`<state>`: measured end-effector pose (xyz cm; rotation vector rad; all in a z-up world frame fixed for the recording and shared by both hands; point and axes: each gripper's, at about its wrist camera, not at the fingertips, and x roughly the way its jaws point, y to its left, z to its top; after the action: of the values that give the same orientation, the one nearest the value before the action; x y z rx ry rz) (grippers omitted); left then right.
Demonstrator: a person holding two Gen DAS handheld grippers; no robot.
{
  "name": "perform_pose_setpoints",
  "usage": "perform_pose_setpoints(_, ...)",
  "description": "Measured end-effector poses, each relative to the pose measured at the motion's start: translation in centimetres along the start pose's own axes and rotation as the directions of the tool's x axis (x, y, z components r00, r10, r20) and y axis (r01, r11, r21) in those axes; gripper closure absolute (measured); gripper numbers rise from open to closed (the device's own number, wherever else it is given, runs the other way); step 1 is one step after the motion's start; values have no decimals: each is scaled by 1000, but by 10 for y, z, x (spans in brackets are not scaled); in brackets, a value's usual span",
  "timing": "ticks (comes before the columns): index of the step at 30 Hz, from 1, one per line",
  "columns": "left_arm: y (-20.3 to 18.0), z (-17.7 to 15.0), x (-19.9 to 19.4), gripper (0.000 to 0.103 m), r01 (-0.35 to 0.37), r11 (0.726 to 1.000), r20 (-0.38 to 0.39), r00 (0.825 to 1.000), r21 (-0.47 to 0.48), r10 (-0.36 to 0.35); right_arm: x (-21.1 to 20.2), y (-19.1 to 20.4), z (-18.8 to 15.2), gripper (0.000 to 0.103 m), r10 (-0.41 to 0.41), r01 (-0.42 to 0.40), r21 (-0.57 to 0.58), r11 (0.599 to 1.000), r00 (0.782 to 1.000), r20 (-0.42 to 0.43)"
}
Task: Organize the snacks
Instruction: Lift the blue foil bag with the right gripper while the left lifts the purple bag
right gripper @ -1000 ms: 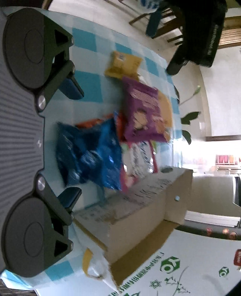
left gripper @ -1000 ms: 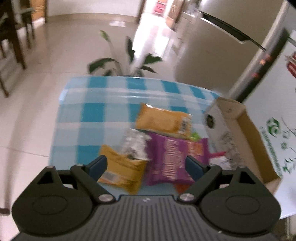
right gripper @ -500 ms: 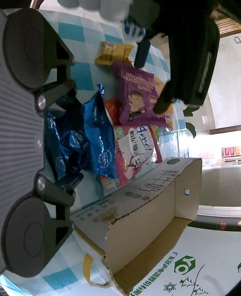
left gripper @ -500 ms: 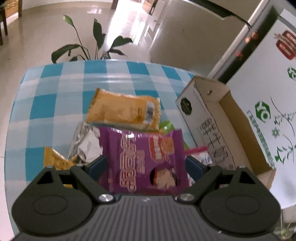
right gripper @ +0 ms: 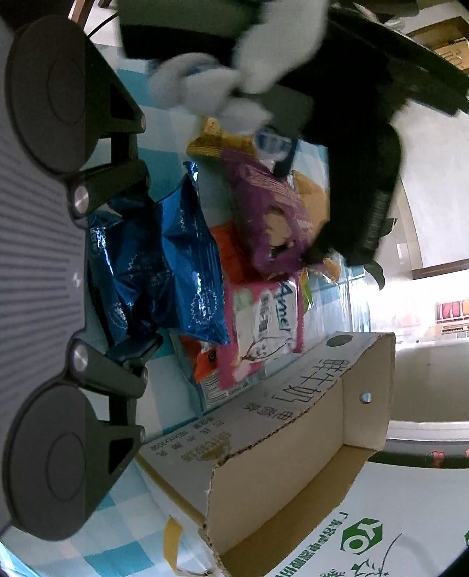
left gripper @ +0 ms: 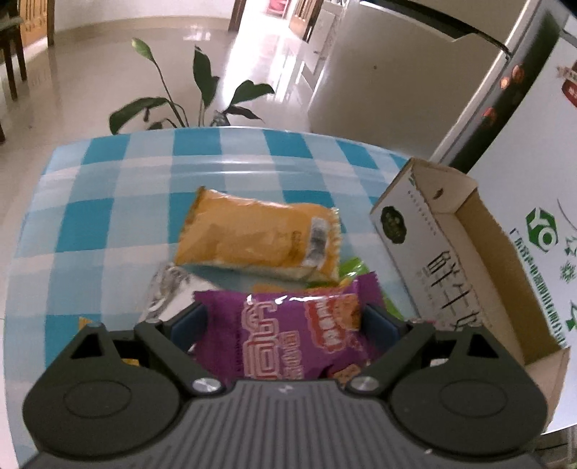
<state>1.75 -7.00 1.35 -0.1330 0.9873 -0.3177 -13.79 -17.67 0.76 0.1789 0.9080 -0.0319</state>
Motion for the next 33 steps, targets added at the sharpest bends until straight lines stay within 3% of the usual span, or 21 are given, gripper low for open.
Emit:
perform_pose_setpoints(6,21,-23,-21,18,41,998,3,999,-50,-41,-10,-2,6,33,16,-16,8,1000,1000,16)
perform_pose_setpoints(10,33,-39,-42,41,65,993,-4,998,-95,-66,-19,-4,9,33,10,-10,9,1000,1000,17)
perform_pose_setpoints(14,35,-59,-59,41,-34,999,-24,999,-41,33,-30,-11,8,33,0,-1,20,1000,1000,26)
perform_pose_setpoints(17,39,-73,-67,41,-56,997,-47,997,-46,53,-37,-21,7,33,-19,18,56,998,1000,22)
perform_pose_setpoints(21,46,-82,-75,21,-29,993,-29,999,-117,25,-44,-33,8,33,-33,30,111,993,999,29)
perform_pose_setpoints(26,54,-71,-70,19,-6,940,-25,1000,-341,-2,-49,-38,10,33,-24,17,141,990,999,46)
perform_pose_setpoints(28,51,-66,-65,13,-42,905,-45,999,-423,25,-52,-40,12,33,-12,4,153,988,998,54)
perform_pose_setpoints(32,39,-60,-54,13,-122,858,-76,992,-499,97,-58,-45,16,33,6,-19,179,984,997,72)
perform_pose_setpoints(33,37,-60,-51,13,-146,834,-96,989,-532,112,-60,-47,16,33,15,-30,190,981,997,78)
